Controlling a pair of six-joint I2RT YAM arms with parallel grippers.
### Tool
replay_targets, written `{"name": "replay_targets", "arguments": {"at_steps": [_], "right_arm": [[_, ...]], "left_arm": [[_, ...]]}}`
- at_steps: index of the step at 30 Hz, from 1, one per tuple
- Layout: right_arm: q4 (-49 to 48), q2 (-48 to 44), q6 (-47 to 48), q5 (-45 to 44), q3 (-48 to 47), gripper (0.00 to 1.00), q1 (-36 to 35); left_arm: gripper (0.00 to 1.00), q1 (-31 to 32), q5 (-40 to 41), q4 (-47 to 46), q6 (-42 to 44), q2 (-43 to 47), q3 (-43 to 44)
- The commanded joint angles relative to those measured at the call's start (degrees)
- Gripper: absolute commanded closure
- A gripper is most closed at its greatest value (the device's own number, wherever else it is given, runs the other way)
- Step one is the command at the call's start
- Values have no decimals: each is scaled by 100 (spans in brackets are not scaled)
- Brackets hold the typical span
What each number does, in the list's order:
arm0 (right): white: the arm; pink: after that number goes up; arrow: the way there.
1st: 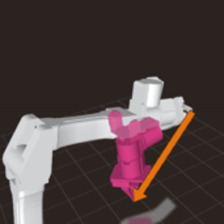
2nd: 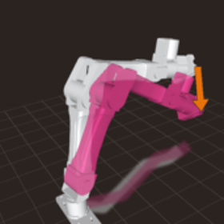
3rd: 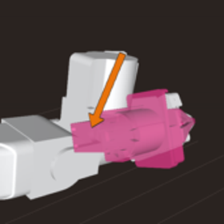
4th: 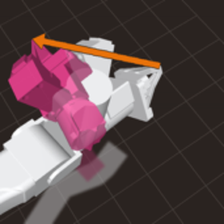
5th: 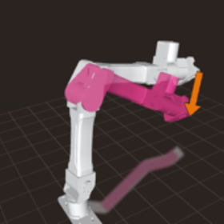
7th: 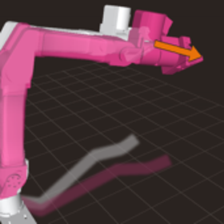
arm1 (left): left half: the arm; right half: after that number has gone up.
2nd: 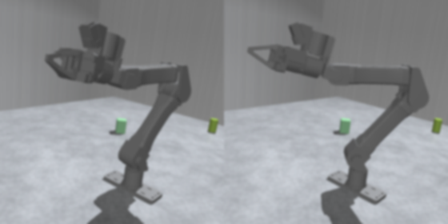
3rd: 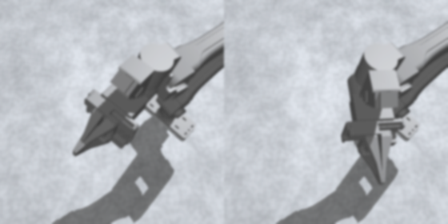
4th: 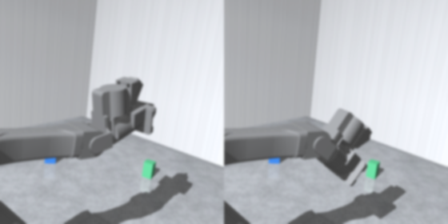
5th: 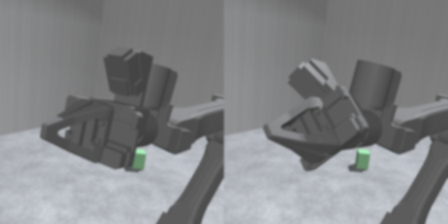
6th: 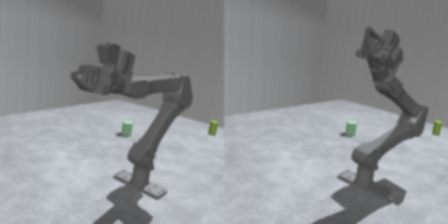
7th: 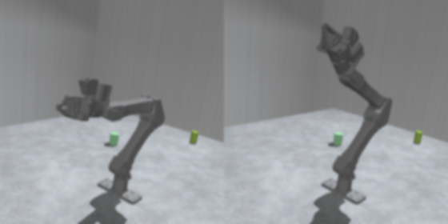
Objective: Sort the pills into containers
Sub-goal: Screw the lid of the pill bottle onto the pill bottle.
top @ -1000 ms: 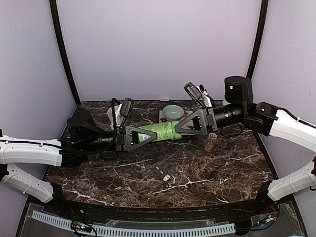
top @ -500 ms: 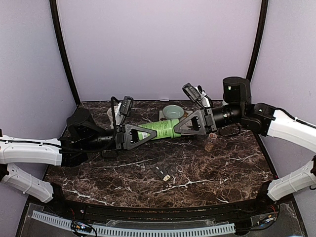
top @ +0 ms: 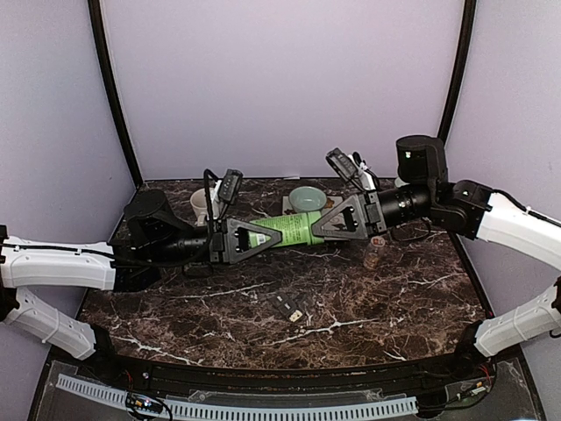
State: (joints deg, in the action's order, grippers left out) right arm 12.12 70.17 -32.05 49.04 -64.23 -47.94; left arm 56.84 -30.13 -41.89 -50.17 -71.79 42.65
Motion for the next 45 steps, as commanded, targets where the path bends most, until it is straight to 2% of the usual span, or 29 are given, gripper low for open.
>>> {"name": "replay_targets", "arguments": {"at_steps": [1, 20, 28, 34, 45], "right_arm": [[-57, 155, -97, -221, -143, 79, -128], [-151, 626, -2166, -191, -55, 87, -124], [-937, 733, -3313, 38, 345, 90, -94], [-797, 796, -3752, 45, 377, 91, -88], [-1174, 609, -4712, -188, 749, 95, -76]], "left_arm": [[100, 66, -154, -61, 299, -88, 464], [100, 86, 108, 84, 1334, -131, 598], [100, 191, 437, 620, 1975, 35, 727], [100, 344, 872, 1121, 2473, 191, 843], [100, 902, 2322, 1320, 3367, 452, 766]]}}
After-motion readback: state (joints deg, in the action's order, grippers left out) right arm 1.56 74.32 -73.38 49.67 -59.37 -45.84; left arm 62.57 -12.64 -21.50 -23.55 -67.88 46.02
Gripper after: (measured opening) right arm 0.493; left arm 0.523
